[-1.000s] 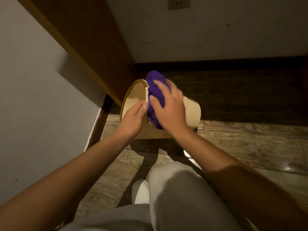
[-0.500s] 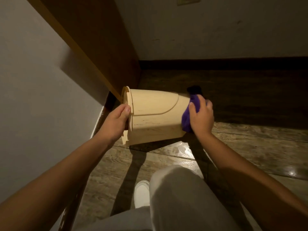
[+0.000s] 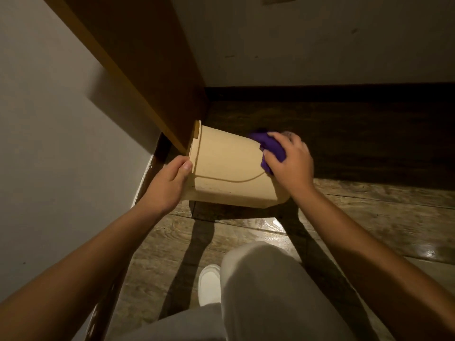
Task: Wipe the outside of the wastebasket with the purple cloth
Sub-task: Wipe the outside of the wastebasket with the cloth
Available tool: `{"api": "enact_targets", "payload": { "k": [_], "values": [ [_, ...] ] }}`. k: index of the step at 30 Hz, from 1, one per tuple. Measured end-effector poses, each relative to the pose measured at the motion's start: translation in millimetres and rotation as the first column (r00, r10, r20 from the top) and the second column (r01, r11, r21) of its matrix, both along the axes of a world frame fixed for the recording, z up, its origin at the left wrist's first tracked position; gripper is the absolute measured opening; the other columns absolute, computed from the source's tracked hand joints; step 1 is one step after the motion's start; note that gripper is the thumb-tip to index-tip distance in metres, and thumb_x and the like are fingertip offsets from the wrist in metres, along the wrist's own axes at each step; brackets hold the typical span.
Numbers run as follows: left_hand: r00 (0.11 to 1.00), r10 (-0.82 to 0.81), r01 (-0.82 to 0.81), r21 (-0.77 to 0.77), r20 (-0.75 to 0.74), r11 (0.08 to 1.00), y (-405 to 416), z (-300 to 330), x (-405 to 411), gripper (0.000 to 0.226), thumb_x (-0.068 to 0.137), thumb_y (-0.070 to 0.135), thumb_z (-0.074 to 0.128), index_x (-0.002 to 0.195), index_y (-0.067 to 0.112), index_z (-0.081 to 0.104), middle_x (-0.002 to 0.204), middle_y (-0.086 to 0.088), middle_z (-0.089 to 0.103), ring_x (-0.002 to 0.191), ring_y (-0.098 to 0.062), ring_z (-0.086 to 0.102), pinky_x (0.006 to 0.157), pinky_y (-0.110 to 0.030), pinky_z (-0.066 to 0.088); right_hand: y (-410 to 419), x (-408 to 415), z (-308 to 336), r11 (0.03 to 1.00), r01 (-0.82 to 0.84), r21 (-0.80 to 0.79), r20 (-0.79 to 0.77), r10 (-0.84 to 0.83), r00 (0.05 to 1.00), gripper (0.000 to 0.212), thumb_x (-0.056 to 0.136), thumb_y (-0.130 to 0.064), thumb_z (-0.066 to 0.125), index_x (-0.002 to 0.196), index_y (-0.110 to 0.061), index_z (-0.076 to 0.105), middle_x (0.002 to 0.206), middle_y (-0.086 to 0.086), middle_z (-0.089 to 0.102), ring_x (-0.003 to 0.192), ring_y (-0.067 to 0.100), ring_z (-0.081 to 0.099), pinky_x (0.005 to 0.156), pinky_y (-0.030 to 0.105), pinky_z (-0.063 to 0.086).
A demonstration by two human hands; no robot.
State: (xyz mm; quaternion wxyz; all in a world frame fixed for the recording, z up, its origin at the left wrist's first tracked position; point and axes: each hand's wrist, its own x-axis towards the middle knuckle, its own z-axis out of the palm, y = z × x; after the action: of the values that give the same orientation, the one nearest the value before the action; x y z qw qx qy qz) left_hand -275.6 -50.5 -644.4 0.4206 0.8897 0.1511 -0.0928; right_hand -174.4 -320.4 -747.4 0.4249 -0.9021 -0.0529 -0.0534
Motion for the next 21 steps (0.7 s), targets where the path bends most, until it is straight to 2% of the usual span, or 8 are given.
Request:
{"api": "enact_targets", "payload": {
  "k": [2,4,7,9,12,15,19,21],
  "values": [
    [1.0,-0.001,0.0,0.032,0.021,0.999,-3,0,0,0.021,0.109,0.041,0.039,0.109,0.047,0.058,0.108,0.017,0.065,0.104,-0.006,0.061,0.085,-0.037,0.053,-1,-12,-13,0.996,0.08,-0.046,0.025,-0.079,0.997,0.047,0.097,-0.046,0.06,0.142,-0.032,0.055,0.145,0.005,0.053,0.126,0.026,0.051,0.087,0.033,0.042],
    [0.998,0.058,-0.058,-0.01,0.036,0.998,-8,2,-1,0.022,0.106,0.047,0.042,0.101,0.048,0.062,0.097,0.022,0.07,0.094,0.007,0.062,0.076,-0.029,0.047,-14,-9,-25,0.978,0.194,-0.076,-0.079,-0.2,0.977,0.047,0.098,-0.045,0.059,0.142,-0.031,0.054,0.143,0.007,0.054,0.123,0.029,0.054,0.085,0.034,0.044],
    [0.983,0.185,-0.183,-0.109,0.006,0.977,-15,4,-1,0.031,0.102,0.061,0.041,0.094,0.046,0.067,0.087,0.034,0.071,0.083,0.017,0.063,0.074,-0.023,0.043,-45,3,-37,0.946,0.313,-0.082,-0.284,-0.324,0.902,0.05,0.098,-0.041,0.062,0.145,-0.024,0.055,0.134,0.012,0.06,0.116,0.033,0.061,0.084,0.035,0.043],
    [0.975,0.221,-0.221,-0.131,-0.015,0.966,-22,6,-1,0.034,0.102,0.062,0.037,0.092,0.047,0.066,0.085,0.035,0.072,0.084,0.02,0.062,0.074,-0.02,0.039,-59,-1,-36,0.931,0.362,-0.051,-0.245,-0.363,0.899,0.051,0.096,-0.04,0.066,0.143,-0.023,0.056,0.133,0.011,0.06,0.114,0.032,0.062,0.084,0.034,0.044],
    [0.972,0.236,-0.233,-0.106,0.013,0.967,-33,2,-1,0.039,0.104,0.061,0.031,0.107,0.044,0.066,0.098,0.023,0.068,0.097,0.003,0.06,0.074,-0.024,0.04,-55,-10,-23,0.929,0.362,0.07,-0.169,-0.347,0.923,0.05,0.094,-0.042,0.067,0.14,-0.025,0.056,0.136,0.005,0.059,0.115,0.022,0.058,0.087,0.033,0.046],
    [0.957,0.288,-0.275,-0.212,0.031,0.938,-47,-1,4,0.046,0.105,0.058,0.031,0.123,0.034,0.066,0.107,0.013,0.07,0.098,-0.007,0.066,0.072,-0.027,0.047,-37,-16,-3,0.938,0.298,0.178,-0.099,-0.285,0.954,0.048,0.094,-0.041,0.068,0.139,-0.027,0.057,0.137,0.001,0.058,0.114,0.01,0.052,0.088,0.028,0.044],
    [0.892,0.45,-0.444,-0.272,-0.043,0.854,-49,3,11,0.042,0.109,0.047,0.035,0.116,0.021,0.068,0.111,-0.002,0.073,0.107,-0.021,0.067,0.087,-0.04,0.053,-6,-27,17,0.951,0.166,0.261,-0.052,-0.158,0.986,0.048,0.094,-0.037,0.07,0.139,-0.028,0.057,0.138,-0.004,0.056,0.115,0.007,0.052,0.085,0.012,0.039],
    [0.875,0.476,-0.479,-0.307,-0.088,0.822,-45,6,12,0.041,0.108,0.047,0.038,0.112,0.021,0.069,0.109,-0.005,0.074,0.106,-0.025,0.069,0.094,-0.046,0.053,8,-32,20,0.961,0.093,0.261,-0.045,-0.084,0.995,0.048,0.094,-0.036,0.071,0.139,-0.028,0.057,0.138,-0.005,0.056,0.115,0.006,0.052,0.084,0.012,0.04]
  ]
}}
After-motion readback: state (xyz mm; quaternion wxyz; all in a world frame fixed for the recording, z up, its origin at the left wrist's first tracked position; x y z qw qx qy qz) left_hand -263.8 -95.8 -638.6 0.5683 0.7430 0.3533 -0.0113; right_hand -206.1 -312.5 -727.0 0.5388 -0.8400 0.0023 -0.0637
